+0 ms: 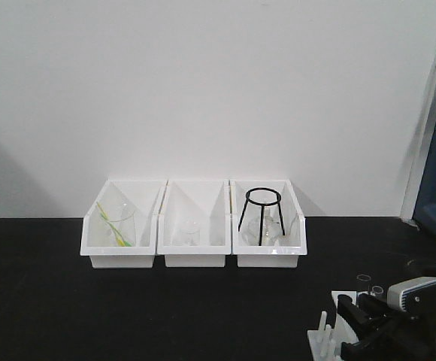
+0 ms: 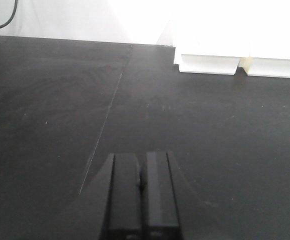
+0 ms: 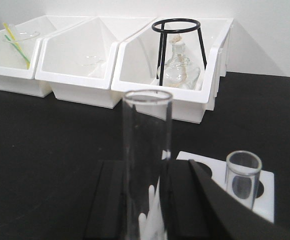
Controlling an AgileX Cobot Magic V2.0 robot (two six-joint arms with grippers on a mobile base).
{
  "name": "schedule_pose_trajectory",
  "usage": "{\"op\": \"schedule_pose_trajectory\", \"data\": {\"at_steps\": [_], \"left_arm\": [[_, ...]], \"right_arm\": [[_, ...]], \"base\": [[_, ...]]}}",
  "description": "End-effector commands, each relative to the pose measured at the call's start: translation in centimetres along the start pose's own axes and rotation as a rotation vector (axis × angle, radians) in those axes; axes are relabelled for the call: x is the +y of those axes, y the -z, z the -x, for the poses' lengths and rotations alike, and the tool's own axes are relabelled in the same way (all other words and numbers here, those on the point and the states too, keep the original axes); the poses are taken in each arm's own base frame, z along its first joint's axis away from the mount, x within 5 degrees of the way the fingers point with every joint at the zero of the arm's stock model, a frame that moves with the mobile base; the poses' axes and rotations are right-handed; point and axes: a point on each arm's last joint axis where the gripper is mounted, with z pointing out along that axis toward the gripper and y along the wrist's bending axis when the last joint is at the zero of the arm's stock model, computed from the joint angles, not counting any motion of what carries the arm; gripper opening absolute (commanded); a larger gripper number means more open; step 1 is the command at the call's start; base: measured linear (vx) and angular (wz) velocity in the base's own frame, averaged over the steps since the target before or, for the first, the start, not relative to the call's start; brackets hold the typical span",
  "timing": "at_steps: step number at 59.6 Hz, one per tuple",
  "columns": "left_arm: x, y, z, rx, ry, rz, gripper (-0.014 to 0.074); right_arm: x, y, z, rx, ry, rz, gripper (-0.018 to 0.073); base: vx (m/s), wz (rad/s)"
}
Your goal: Flip and reinsert test tube from rack
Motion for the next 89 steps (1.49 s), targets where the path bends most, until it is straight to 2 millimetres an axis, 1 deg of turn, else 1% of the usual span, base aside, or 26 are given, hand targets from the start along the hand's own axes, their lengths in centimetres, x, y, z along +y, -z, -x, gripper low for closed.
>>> {"op": "schedule_pose_trajectory", "data": {"at_steps": [1, 5, 12, 19, 26, 34, 39, 45, 51, 58, 73, 89], "left_arm": [[-0.2, 0.1, 0.8, -0.096, 0.003, -0.023, -0.0006], [-0.2, 0.1, 0.8, -0.096, 0.003, -0.023, -0.0006], [-0.2, 0.1, 0.8, -0.096, 0.003, -0.023, -0.0006], [-0.2, 0.1, 0.8, -0.096, 0.003, -0.023, -0.0006], [-0.2, 0.1, 0.8, -0.096, 0.003, -0.023, -0.0006], [-0.2, 0.1, 0.8, -0.096, 0.003, -0.023, -0.0006], [-0.2, 0.1, 0.8, -0.096, 0.003, -0.023, -0.0006], [-0.2, 0.1, 0.8, -0.096, 0.003, -0.023, -0.0006], [-0.2, 0.1, 0.8, -0.096, 0.003, -0.023, -0.0006], [-0.2, 0.1, 0.8, -0.096, 0.003, -0.023, -0.0006], [-0.2, 0.1, 0.8, -0.096, 0.003, -0.023, -0.0006], [-0.2, 0.1, 0.8, -0.096, 0.003, -0.023, -0.0006]], "right_arm": [[0.1, 0.2, 2.3, -0.141, 0.012, 0.017, 0.0344], [0.1, 0.3, 2.5, -0.147, 0.015, 0.016, 0.0399], [0.3, 0.8, 3.3, -0.172, 0.026, 0.014, 0.0454], [0.5, 1.7, 4.7, -0.201, 0.048, 0.001, 0.0463], [0.9, 3.1, 6.5, -0.225, 0.082, -0.026, 0.0463], [1.5, 5.7, 9.0, -0.244, 0.089, -0.074, 0.0463], [2.0, 8.0, 10.6, -0.263, 0.053, -0.112, 0.0463], [2.4, 10.2, 11.4, -0.239, 0.053, -0.164, 0.0461], [2.7, 12.3, 11.8, -0.200, 0.060, -0.225, 0.0459], [3.1, 14.3, 12.5, -0.225, 0.056, -0.265, 0.0459], [3.9, 16.4, 13.5, -0.310, 0.063, -0.269, 0.0459], [4.0, 16.6, 13.6, -0.319, 0.068, -0.270, 0.0459]], "base": [[0.00, 0.00], [0.00, 0.00], [0.00, 0.00], [0.00, 0.00], [0.00, 0.00], [0.00, 0.00], [0.00, 0.00], [0.00, 0.00], [0.00, 0.00], [0.00, 0.00], [0.00, 0.00], [0.00, 0.00]]}}
